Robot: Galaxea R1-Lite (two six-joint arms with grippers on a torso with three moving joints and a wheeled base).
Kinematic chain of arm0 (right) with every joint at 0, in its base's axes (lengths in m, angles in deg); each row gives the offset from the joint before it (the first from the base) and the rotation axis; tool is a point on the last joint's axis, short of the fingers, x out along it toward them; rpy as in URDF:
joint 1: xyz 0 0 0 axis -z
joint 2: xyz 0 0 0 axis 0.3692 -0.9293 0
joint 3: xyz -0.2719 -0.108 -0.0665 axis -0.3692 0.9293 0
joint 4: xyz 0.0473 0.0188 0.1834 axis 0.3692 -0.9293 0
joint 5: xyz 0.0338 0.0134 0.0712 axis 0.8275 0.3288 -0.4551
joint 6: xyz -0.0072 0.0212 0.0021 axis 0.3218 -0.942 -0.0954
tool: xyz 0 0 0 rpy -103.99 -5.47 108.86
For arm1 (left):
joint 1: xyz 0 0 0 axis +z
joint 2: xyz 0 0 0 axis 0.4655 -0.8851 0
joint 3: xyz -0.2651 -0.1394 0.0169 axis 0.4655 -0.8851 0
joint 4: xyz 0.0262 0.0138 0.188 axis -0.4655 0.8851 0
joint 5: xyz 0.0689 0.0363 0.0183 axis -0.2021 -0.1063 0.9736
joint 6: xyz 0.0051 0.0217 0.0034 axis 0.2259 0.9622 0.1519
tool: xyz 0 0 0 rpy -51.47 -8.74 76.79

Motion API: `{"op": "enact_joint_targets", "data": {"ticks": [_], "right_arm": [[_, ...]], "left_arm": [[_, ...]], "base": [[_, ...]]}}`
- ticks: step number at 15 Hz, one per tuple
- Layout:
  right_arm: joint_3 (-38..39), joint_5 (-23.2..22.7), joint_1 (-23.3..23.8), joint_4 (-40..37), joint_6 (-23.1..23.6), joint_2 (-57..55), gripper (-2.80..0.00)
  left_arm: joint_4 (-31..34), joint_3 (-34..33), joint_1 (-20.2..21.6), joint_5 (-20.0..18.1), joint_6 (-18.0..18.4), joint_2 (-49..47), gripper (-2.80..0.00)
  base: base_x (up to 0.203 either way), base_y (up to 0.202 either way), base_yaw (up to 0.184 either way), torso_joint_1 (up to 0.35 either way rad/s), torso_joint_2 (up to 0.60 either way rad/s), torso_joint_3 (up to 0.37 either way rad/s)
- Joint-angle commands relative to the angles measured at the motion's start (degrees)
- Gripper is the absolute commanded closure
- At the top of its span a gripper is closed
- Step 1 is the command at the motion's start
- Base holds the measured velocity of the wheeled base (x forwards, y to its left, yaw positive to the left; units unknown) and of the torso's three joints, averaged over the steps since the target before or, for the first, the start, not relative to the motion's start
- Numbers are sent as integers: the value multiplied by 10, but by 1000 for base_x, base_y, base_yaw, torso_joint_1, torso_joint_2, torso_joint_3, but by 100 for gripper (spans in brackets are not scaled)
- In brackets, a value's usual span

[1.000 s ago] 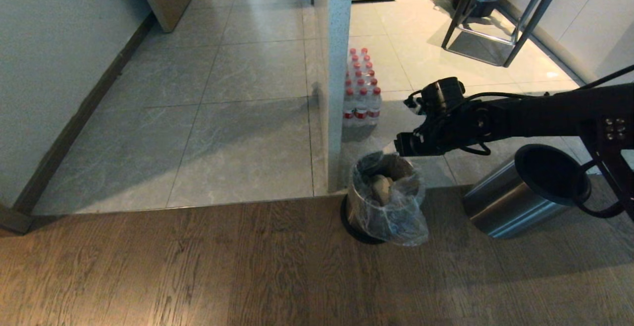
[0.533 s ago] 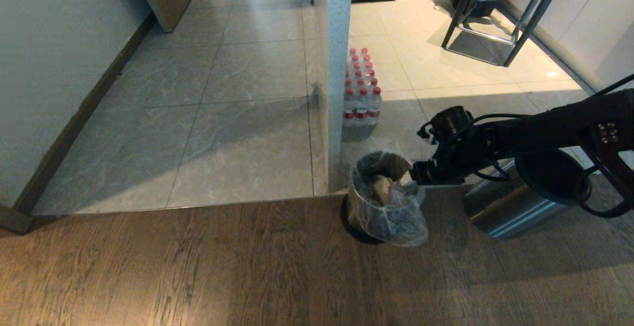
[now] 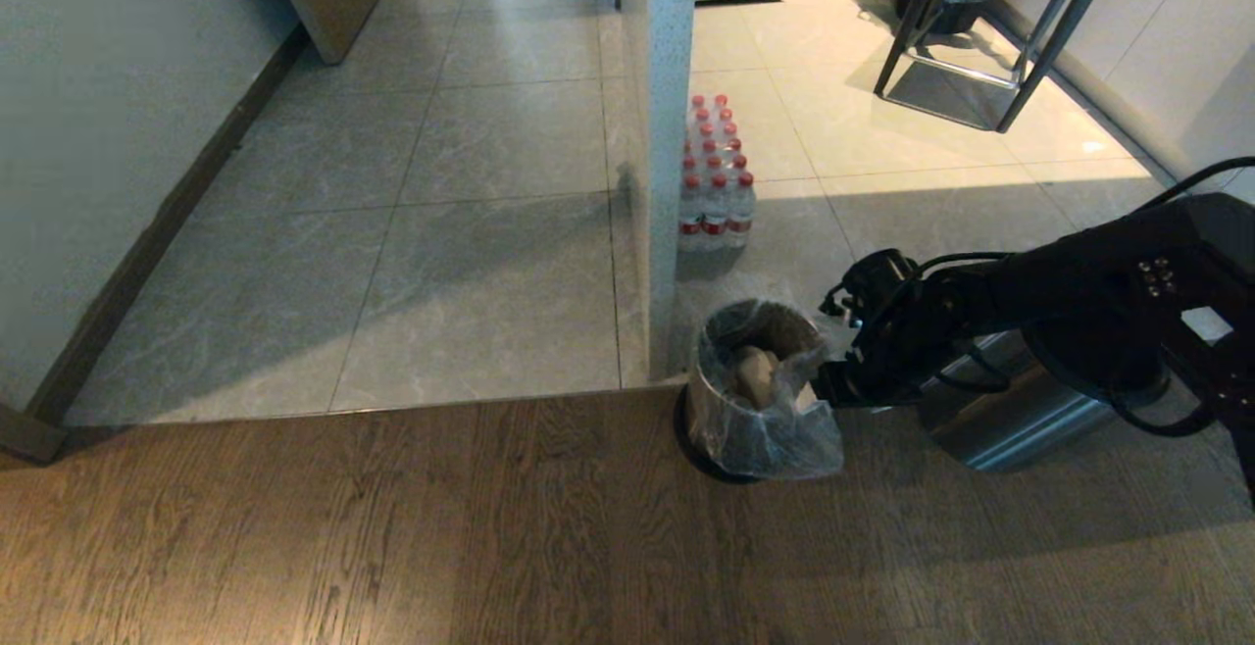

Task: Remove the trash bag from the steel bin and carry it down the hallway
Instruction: Pick up the trash bag

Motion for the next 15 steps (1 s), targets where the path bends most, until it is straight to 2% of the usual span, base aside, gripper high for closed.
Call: {"op": "enact_joint_targets", "data": {"ticks": [1,4,7,12,15], "right_arm": [[-16,-1,-3,-1,-3,-19,-280],[-72,-12,-16,0,-14,-45,-280],[-124,-66,-26,0,-23,-65,-280],[-188,-67,-47,8,-27,-115,-280],[-195,-68,-63,67,-50,-136,-280]], "left_arm": [[0,0,0,0,0,0,0],[0,0,0,0,0,0,0],[0,0,0,0,0,0,0],[0,0,0,0,0,1,0],[0,0,0,0,0,0,0]], "base": [[0,0,0,0,0,0],[0,0,0,0,0,0],[0,0,0,0,0,0],[0,0,0,0,0,0],[0,0,0,0,0,0]]}}
